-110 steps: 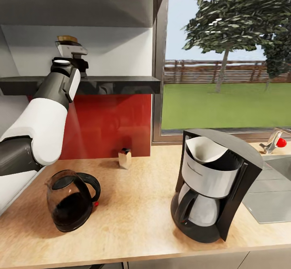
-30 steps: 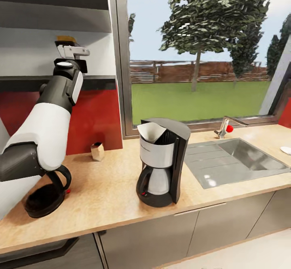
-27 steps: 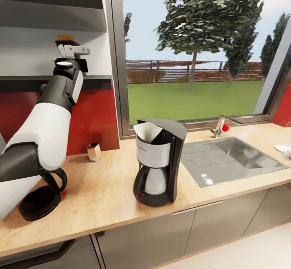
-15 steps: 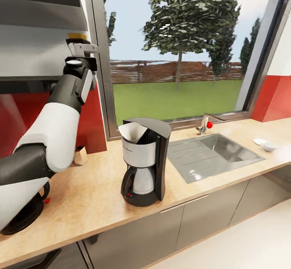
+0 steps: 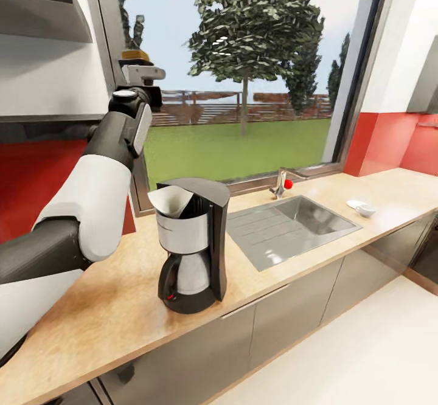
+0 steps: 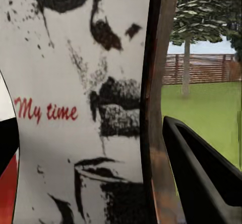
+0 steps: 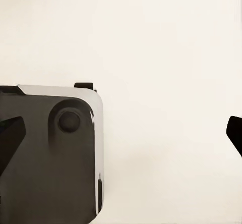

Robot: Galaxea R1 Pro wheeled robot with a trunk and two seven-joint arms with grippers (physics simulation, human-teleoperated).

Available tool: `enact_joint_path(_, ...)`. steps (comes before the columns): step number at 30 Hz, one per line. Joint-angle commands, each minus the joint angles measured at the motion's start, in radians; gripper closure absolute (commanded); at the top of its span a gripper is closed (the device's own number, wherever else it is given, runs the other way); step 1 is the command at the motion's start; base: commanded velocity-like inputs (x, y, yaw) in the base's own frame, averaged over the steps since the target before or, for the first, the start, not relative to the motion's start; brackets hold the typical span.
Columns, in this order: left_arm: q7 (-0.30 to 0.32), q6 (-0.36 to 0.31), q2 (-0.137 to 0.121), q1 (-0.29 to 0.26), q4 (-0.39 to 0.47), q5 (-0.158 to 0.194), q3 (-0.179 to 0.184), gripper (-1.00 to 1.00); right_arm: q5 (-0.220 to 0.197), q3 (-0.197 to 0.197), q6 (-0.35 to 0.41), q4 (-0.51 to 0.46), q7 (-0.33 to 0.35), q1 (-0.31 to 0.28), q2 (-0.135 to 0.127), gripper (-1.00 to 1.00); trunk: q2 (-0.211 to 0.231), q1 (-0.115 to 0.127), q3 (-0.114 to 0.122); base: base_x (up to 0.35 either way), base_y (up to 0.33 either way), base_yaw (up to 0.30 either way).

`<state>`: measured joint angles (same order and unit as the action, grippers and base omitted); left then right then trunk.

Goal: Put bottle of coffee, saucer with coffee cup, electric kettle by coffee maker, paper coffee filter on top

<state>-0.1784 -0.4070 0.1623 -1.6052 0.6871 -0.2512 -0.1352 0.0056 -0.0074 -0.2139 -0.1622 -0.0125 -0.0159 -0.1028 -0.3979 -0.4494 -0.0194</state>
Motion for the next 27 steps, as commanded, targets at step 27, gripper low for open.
enact_joint_path(27,0.162,-0.005,-0.01,0.093,0.015,0.029,0.054,1.0,0.0,-0.002,-0.004,-0.003,0.0,-0.001,0.002,-1.0,-0.002,-0.001,-0.002,-0.036,0.008,-0.033)
